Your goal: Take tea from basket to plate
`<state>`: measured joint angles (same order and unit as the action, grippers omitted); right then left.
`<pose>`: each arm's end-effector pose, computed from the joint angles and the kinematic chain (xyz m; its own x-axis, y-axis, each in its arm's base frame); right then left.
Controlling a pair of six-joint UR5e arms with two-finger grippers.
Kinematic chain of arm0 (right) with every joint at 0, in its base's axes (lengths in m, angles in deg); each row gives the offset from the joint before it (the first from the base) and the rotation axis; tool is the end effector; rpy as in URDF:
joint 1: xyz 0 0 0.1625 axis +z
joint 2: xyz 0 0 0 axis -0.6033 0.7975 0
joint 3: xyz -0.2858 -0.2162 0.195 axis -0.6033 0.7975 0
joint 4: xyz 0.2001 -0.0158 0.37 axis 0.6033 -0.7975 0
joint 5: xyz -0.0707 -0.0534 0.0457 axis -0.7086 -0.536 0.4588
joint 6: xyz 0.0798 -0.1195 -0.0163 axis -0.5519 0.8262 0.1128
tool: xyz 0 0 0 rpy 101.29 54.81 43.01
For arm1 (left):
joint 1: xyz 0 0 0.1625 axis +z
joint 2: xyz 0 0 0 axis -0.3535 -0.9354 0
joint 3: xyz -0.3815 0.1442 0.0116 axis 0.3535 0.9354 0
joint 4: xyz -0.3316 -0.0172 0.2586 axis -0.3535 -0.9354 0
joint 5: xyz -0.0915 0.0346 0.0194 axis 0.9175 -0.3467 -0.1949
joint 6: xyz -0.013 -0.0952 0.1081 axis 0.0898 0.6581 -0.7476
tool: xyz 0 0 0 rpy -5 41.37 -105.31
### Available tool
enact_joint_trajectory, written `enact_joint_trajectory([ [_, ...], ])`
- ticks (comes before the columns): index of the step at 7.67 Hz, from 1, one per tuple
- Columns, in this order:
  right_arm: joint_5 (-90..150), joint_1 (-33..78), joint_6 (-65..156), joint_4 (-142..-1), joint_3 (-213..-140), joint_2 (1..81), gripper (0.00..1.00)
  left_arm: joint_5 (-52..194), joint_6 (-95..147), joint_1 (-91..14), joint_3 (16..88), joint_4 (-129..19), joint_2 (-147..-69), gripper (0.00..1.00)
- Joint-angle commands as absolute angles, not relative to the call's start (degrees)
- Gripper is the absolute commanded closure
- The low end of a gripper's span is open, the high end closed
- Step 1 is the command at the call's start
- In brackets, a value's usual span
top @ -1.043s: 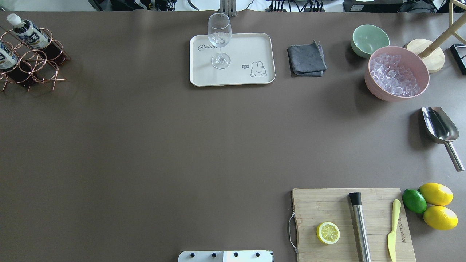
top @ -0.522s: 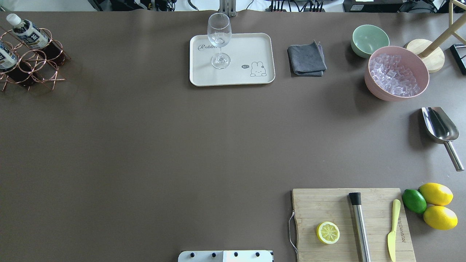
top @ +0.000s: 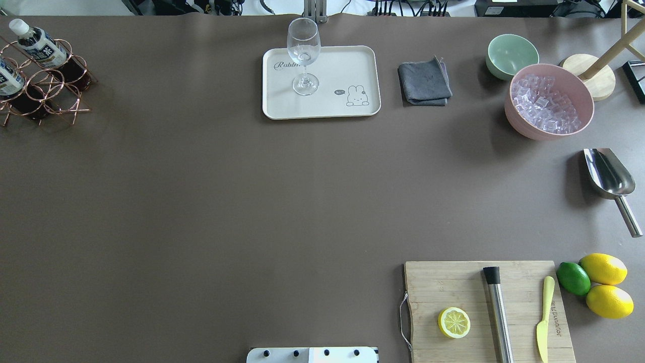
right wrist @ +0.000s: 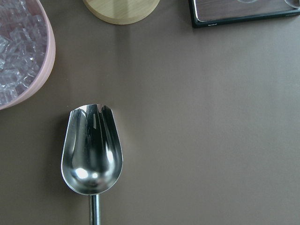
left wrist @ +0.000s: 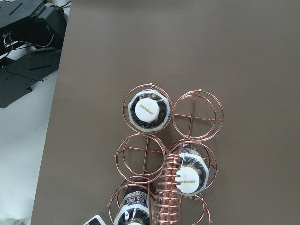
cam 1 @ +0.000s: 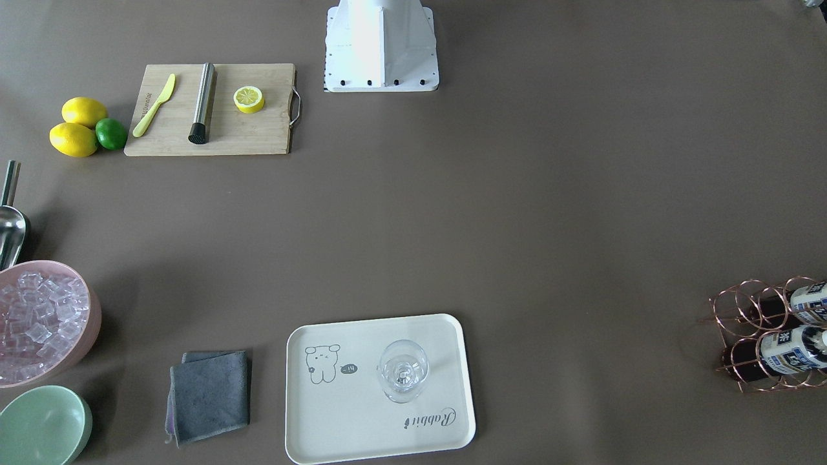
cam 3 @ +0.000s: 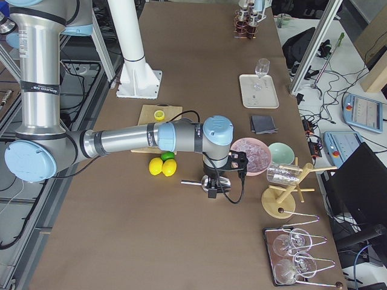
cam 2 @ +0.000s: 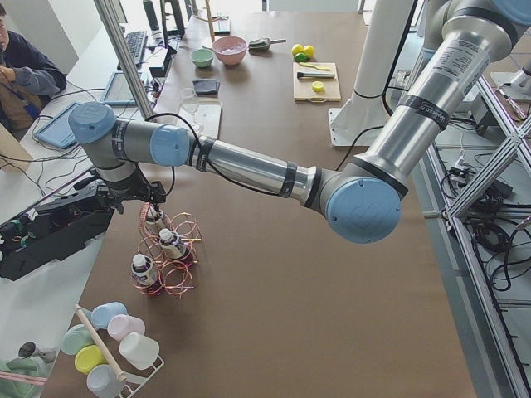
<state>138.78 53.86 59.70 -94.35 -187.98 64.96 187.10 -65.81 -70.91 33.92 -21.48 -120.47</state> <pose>0.0454 -0.4686 0.5998 0.7479 0.0399 0.6626 -0.0491 0.9988 -0.0048 -0.0468 -0.7128 0.4911 0.1773 0.9833 -0.0409 -0.6557 0.1490 0.7402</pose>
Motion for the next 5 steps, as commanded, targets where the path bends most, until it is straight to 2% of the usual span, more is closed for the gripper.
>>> enact_joint_trajectory([
  [1, 138.8, 53.9, 59.7, -94.4, -187.9, 65.0, 0.0, 186.7, -65.8, -70.8, 35.1, -25.3, -117.6, 0.07],
  [5, 138.8, 53.8, 59.7, -94.3, -187.9, 65.0, 0.0, 186.8, -65.8, -69.6, 34.9, -25.6, -117.6, 0.11],
])
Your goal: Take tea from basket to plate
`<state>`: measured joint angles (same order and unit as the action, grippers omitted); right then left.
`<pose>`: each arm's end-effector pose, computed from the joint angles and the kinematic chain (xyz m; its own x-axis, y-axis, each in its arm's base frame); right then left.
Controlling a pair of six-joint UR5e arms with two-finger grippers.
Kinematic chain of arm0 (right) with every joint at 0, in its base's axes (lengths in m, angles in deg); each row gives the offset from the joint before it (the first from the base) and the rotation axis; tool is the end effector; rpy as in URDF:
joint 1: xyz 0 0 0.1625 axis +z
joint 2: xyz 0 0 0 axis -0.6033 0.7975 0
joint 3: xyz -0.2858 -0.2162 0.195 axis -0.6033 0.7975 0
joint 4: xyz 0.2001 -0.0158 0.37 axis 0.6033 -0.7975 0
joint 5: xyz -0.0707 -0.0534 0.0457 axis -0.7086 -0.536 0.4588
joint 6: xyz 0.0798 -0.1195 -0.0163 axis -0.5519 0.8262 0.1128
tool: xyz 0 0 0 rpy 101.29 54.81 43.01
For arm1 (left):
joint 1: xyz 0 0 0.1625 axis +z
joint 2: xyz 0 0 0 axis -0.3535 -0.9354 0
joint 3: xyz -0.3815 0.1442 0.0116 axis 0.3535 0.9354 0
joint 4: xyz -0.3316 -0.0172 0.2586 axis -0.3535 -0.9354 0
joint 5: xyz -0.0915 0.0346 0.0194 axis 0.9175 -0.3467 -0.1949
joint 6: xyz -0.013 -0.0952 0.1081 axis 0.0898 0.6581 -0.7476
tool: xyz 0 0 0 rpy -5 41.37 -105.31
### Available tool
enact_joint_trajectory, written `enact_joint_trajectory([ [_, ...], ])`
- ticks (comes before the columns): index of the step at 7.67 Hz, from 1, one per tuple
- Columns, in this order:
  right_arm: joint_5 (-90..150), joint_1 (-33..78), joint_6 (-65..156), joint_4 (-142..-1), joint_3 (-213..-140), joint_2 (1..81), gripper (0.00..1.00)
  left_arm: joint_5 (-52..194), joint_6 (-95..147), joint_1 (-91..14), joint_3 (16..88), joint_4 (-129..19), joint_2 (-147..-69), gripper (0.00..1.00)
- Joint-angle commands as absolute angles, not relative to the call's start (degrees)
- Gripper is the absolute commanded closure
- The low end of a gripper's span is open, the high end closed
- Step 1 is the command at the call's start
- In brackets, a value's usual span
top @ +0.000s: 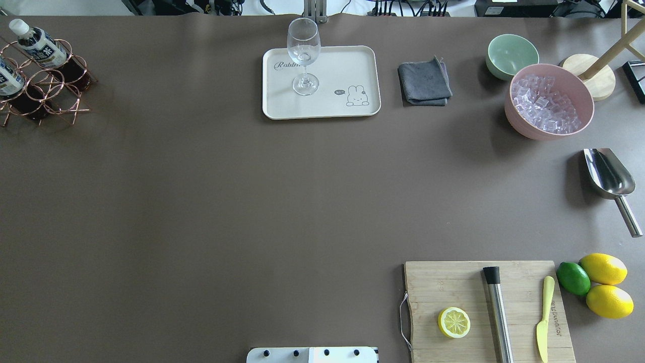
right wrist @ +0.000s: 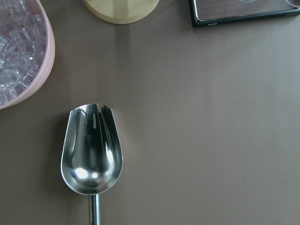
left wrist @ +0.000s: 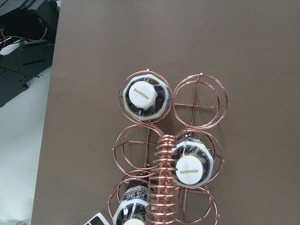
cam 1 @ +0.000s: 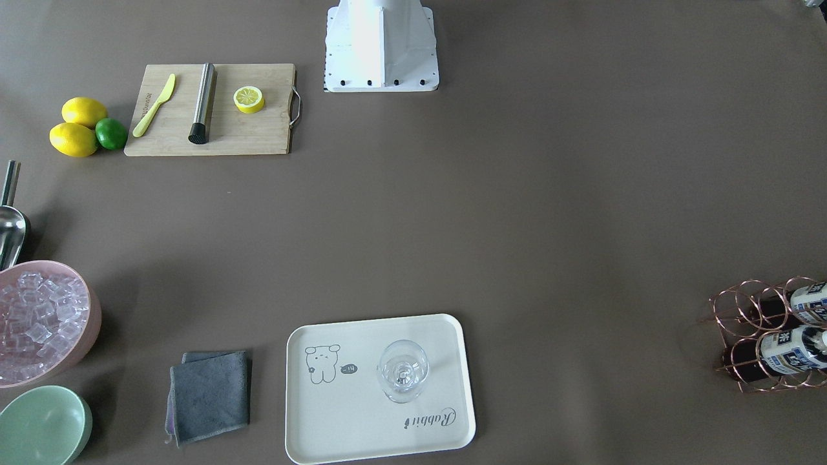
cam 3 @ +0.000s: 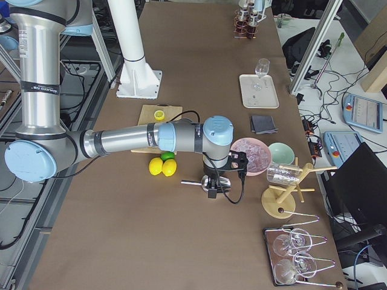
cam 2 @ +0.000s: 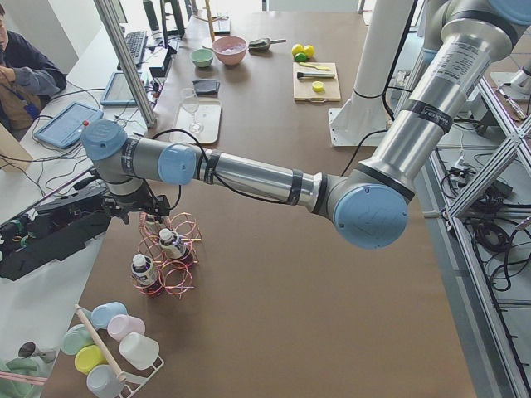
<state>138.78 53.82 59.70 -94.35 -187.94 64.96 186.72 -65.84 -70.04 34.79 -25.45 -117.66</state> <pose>0.0450 -0.4686 0.6001 0.7479 0.0399 0.6626 -0.0484 0.9988 -0.0055 -0.0365 -0.7025 0.5112 0.1631 0.9866 -0.0045 -0.6630 0.1130 0.7400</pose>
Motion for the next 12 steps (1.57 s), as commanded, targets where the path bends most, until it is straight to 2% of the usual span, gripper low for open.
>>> enact_joint_trajectory([
  [1, 138.8, 53.7, 59.7, -94.3, -187.9, 65.0, 0.0, 186.8, -65.8, -69.4, 35.0, -25.5, -117.6, 0.17],
  [2, 138.8, 53.7, 59.7, -94.3, -187.9, 65.0, 0.0, 186.8, -65.8, -69.4, 35.1, -25.5, -117.7, 0.25],
  [3, 138.8, 53.7, 59.7, -94.3, -187.9, 65.0, 0.0, 186.8, -65.7, -69.4, 35.2, -25.5, -117.6, 0.49],
  [4, 138.8, 53.4, 59.6, -94.3, -187.9, 65.0, 0.0, 186.7, -65.7, -69.4, 35.3, -25.3, -117.8, 0.87],
  [5, 138.8, 53.3, 59.6, -94.4, -187.9, 65.0, 0.0, 186.8, -65.6, -69.5, 35.3, -24.8, -117.8, 1.0],
  [9, 138.8, 53.3, 59.6, -94.3, -187.9, 65.0, 0.0, 186.9, -65.6, -70.1, 36.6, -24.1, -117.5, 1.0],
  [12, 138.8, 53.3, 59.6, -94.4, -187.9, 65.0, 0.0, 187.2, -65.4, -70.1, 42.0, -20.8, -117.2, 1.0],
])
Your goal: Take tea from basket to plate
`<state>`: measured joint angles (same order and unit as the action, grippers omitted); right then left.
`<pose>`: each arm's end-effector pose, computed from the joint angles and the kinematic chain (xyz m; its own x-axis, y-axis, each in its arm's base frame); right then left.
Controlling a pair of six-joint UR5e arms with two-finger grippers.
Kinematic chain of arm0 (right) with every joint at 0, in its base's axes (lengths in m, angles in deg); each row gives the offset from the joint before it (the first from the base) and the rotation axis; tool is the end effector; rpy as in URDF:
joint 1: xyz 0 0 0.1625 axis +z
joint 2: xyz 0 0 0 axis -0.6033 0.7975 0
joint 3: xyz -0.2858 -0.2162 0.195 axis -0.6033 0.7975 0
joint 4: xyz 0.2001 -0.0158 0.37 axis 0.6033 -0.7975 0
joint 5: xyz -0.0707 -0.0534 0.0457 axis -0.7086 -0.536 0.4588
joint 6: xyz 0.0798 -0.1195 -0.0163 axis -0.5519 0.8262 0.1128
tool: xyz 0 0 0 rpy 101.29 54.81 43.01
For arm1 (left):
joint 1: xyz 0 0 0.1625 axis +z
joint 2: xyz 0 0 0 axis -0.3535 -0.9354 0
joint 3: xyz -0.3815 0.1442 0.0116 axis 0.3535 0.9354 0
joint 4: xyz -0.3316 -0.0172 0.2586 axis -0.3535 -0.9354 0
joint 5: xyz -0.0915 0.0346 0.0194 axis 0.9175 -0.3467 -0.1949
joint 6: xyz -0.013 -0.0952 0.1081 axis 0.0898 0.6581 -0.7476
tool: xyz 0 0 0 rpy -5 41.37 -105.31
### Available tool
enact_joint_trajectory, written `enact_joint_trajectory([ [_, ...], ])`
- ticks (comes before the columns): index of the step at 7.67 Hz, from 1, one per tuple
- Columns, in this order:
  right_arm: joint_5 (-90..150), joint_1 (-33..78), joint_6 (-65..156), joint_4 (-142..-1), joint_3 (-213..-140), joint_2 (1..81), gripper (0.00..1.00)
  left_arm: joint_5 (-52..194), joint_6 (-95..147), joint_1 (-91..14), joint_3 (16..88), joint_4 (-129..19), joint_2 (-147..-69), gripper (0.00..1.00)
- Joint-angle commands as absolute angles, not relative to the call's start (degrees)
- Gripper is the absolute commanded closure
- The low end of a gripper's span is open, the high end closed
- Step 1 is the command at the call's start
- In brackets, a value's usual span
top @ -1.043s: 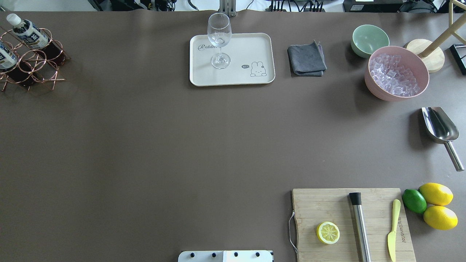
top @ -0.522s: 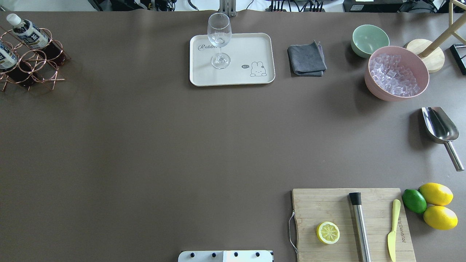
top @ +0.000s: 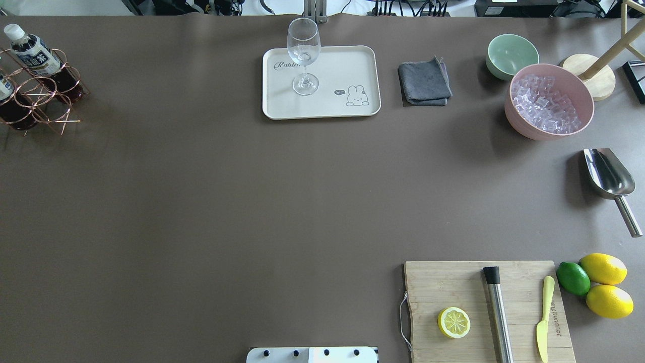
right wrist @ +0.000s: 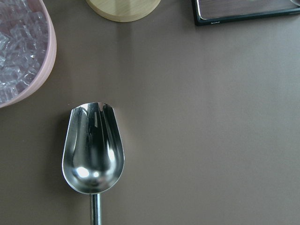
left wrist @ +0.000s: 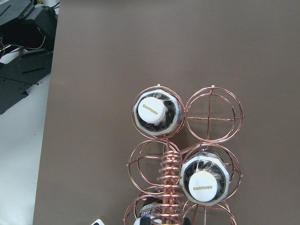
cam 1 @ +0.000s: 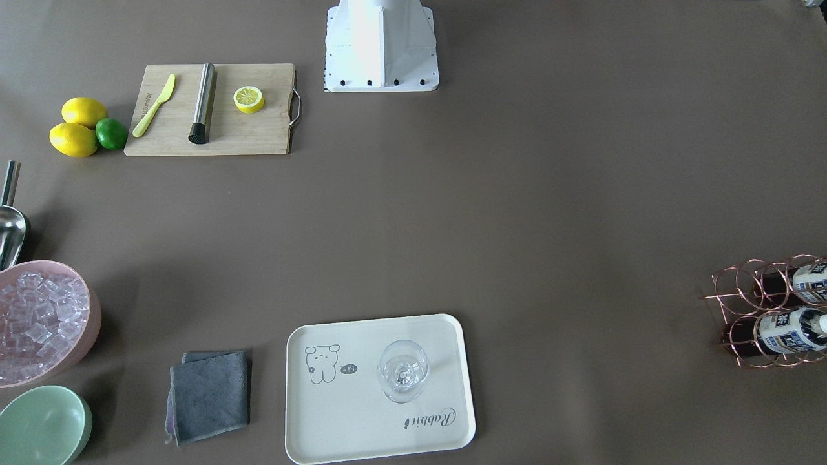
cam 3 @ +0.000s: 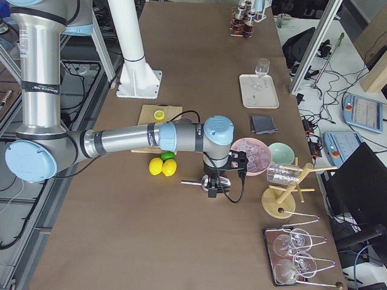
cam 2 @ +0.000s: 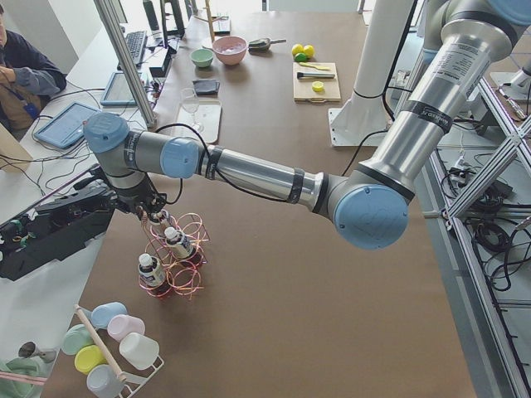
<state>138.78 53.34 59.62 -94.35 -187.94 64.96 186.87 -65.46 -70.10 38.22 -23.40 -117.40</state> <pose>0.0411 -0.4689 0.6001 0.7482 0.0350 0.6626 -0.0410 0.9991 -0.0064 -0.0369 -0.6969 0.4882 0.1681 0.9857 0.0095 -0.6602 0.1054 0.7437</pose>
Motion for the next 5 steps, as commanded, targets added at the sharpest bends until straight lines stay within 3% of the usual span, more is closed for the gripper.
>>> enact_joint_trajectory([
  [1, 138.8, 53.3, 59.6, -94.3, -188.0, 65.0, 0.0, 187.8, -65.2, -70.0, 44.5, -17.6, -117.1, 1.0],
  [3, 138.8, 53.3, 59.6, -94.3, -188.0, 65.0, 0.0, 188.3, -64.2, -69.1, 51.4, -10.2, -117.8, 1.0],
  [5, 138.8, 53.3, 59.6, -94.3, -188.0, 65.0, 0.0, 188.0, -58.3, -64.7, 62.9, -3.6, -117.6, 1.0],
])
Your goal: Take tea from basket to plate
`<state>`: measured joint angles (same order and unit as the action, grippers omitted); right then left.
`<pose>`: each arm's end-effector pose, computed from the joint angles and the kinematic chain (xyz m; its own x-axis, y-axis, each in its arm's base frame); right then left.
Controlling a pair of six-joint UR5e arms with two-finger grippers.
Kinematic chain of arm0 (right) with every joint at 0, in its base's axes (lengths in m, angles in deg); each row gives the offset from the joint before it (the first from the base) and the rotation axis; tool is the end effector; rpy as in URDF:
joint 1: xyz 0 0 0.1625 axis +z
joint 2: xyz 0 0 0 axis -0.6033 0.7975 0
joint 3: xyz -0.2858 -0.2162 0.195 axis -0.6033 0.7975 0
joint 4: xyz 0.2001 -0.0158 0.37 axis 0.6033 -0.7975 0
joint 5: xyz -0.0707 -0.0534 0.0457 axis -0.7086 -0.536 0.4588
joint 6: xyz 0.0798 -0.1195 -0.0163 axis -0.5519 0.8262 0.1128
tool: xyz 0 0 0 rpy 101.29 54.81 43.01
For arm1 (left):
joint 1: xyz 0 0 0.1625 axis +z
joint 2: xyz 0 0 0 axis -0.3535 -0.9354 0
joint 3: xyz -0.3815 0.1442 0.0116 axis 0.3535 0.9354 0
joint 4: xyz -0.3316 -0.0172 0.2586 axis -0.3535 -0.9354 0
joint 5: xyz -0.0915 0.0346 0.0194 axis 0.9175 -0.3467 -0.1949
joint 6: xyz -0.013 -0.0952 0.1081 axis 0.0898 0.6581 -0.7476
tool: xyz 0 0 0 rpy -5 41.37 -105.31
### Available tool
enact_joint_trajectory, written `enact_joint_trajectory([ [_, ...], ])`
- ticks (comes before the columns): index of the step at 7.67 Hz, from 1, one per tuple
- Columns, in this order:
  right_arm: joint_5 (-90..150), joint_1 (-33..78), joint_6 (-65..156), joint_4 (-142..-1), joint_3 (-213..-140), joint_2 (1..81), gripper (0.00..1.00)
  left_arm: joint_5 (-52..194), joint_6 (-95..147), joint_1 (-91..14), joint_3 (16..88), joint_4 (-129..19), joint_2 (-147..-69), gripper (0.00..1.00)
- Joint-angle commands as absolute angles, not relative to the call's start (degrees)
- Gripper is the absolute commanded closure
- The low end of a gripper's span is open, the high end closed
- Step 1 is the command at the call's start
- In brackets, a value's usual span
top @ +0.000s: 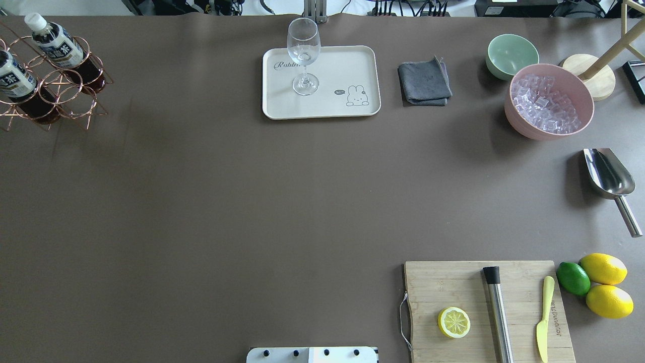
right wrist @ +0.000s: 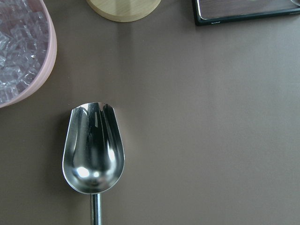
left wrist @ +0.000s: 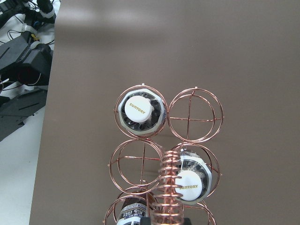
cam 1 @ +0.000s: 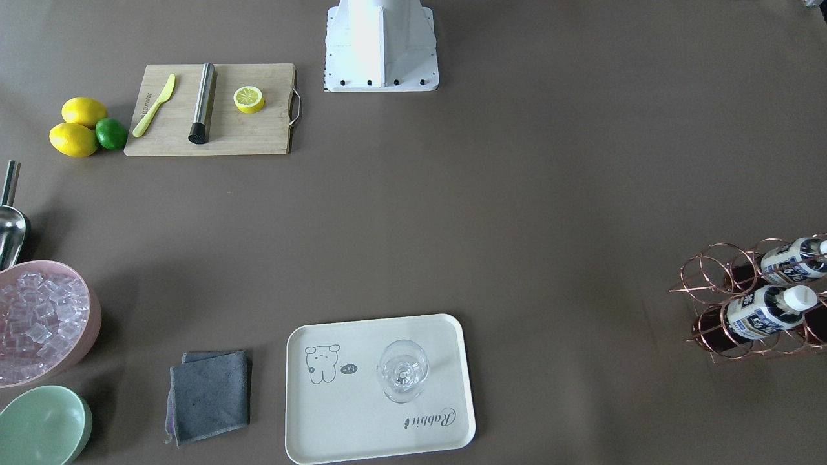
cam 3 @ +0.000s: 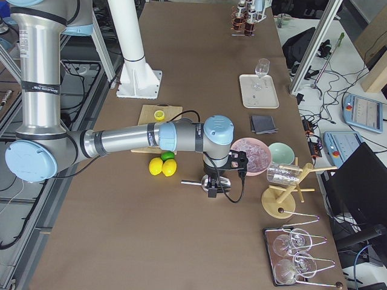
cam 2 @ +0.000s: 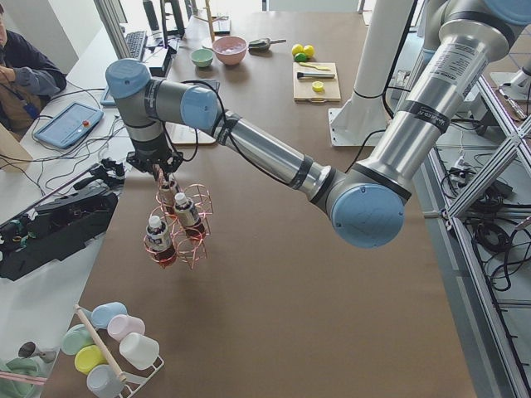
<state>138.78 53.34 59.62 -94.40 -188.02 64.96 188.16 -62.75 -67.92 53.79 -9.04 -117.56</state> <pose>0.0411 -0.4689 0.5995 0.7482 0.0346 0.6626 -0.0410 0.9991 -0.0059 -0.0092 -0.6559 0.3826 0.1571 0.9876 -0.0062 -0.6402 0.1066 0.7607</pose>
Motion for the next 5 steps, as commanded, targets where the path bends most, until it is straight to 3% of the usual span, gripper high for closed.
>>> enact_joint_trajectory([
  [1, 138.8, 53.3, 59.6, -94.3, -188.0, 65.0, 0.0, 187.7, -55.5, -61.7, 67.5, -3.5, -117.6, 1.0],
  [5, 138.8, 53.3, 59.7, -94.3, -188.1, 65.0, 0.0, 182.8, -38.6, -48.9, 78.7, -3.7, -119.6, 1.0],
])
